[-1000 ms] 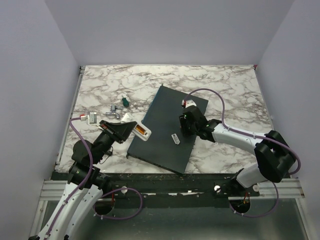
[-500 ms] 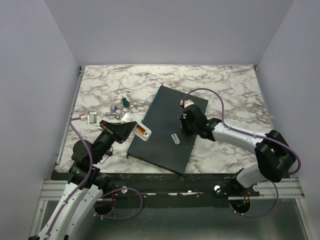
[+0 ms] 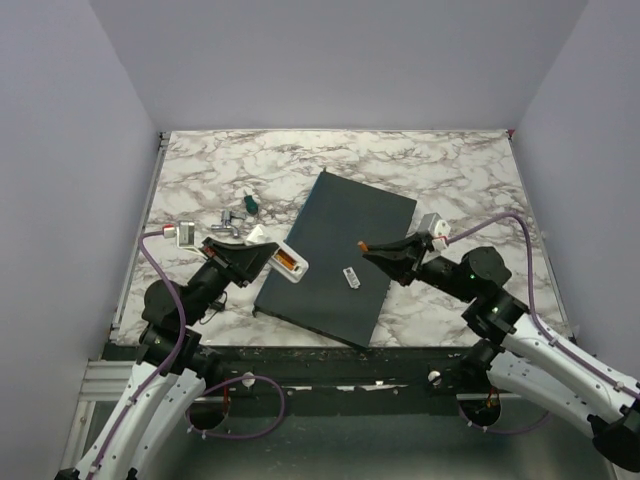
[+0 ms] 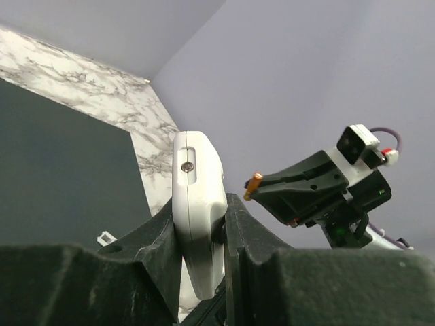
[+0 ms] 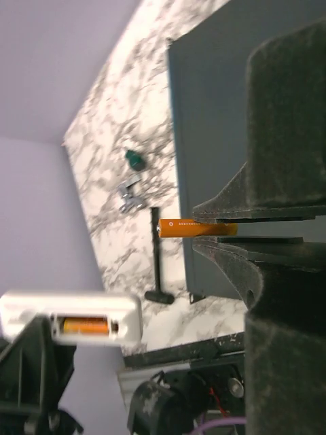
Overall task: Load the batteries into the remote control
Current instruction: Pick up the battery from the center of the board, then load the battery into the remote control.
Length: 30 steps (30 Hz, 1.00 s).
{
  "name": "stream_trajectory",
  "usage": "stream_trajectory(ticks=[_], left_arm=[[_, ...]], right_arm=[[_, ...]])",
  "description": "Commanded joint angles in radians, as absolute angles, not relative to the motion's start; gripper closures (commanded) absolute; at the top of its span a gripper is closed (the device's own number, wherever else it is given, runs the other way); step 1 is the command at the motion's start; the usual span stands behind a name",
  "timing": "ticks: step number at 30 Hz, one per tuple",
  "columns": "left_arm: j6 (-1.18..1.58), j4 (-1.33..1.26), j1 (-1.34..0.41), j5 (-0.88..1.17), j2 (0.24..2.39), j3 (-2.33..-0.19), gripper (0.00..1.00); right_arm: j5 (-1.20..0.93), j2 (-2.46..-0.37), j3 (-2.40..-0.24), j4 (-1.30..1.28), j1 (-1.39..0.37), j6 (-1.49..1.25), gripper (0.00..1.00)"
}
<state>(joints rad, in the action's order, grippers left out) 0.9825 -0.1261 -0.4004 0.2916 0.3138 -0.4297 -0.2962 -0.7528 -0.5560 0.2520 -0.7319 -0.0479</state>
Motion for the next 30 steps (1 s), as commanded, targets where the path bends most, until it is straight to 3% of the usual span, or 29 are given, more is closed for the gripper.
stream_trajectory(ticks=[1,10,20,30], left_arm=[[0.992,-0.204,-0.399,0.353,0.316,-0.467,1.00],[0.995,-0.321,-0.397,0.464,0.347,-0.480,1.00],[1.038,-0.621,-0.398,0.626,0.374,-0.427,1.00],[1.004,-0.680,-0.398,0.664,0.358,-0.419,1.00]], right_arm=[[-0.518,-0.686,-0.497,0.481,-0.734,0.023,0.99],[-0.645,-0.672,-0.570,0.426,-0.735,0.055,0.97],[-0.814,-0.668,-0.607,0.376,-0.735,0.128,0.99],[-0.763,-0.656,-0.593,0.402,-0.734,0.100,0.99]])
